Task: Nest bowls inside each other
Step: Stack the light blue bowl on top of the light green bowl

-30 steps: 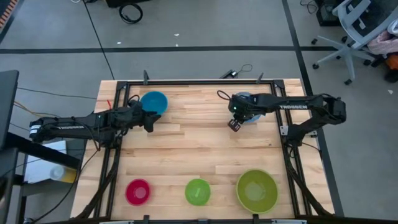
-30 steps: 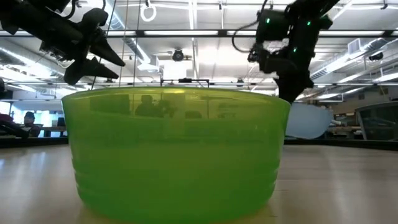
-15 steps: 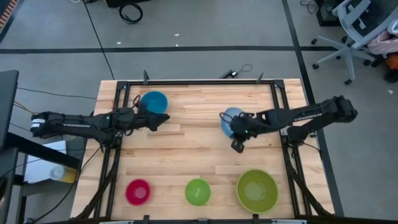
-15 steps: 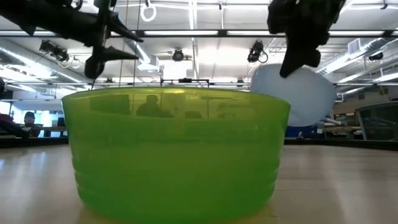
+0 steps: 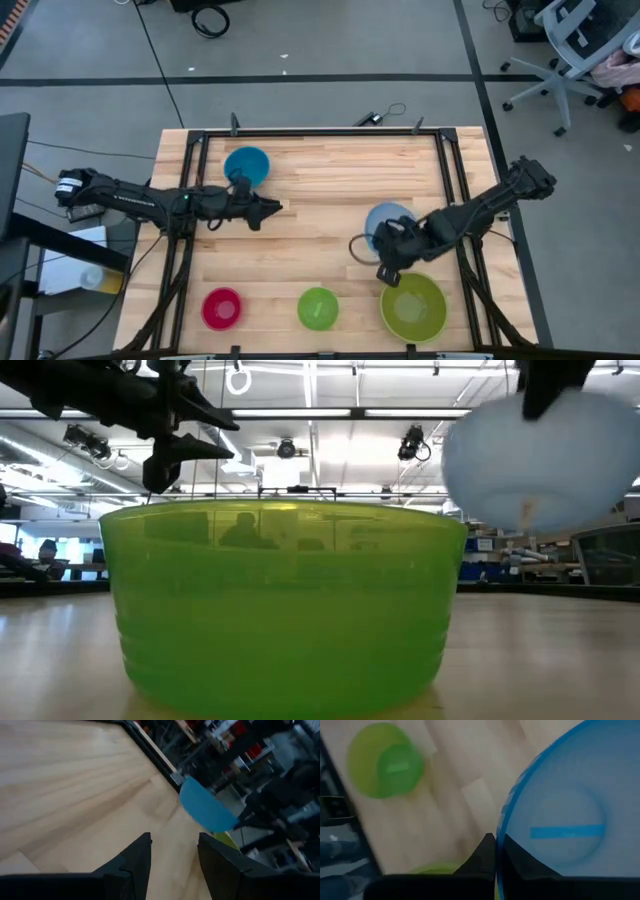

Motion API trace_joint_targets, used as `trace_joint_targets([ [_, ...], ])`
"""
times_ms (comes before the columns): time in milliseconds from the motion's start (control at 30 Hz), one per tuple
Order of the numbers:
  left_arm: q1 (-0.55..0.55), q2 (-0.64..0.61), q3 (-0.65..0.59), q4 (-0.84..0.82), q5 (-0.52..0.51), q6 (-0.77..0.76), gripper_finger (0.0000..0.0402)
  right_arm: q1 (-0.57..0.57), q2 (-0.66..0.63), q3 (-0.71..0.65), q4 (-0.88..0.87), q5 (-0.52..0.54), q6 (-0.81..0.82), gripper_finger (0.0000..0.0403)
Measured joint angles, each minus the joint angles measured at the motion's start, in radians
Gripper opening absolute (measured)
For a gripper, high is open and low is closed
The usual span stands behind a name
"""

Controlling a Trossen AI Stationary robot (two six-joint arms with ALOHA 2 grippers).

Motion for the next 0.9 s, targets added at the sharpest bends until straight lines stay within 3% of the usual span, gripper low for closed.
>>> trace_joint_targets([
  [400, -0.137, 0.029, 0.0, -0.009, -0.049, 0.11, 0.016, 0.236, 0.264, 0.355, -0.216, -0.05, 0.312, 0.0011],
  [767, -0.16, 0.032, 0.0, 0.0, -0.053, 0.112, 0.016, 0.367, 0.328, 0.392, -0.245, -0.062, 0.623, 0.0011],
  [900, -0.169, 0.032, 0.0, 0.001, -0.053, 0.099, 0.016, 0.384, 0.367, 0.392, -0.231, -0.055, 0.671, 0.004],
])
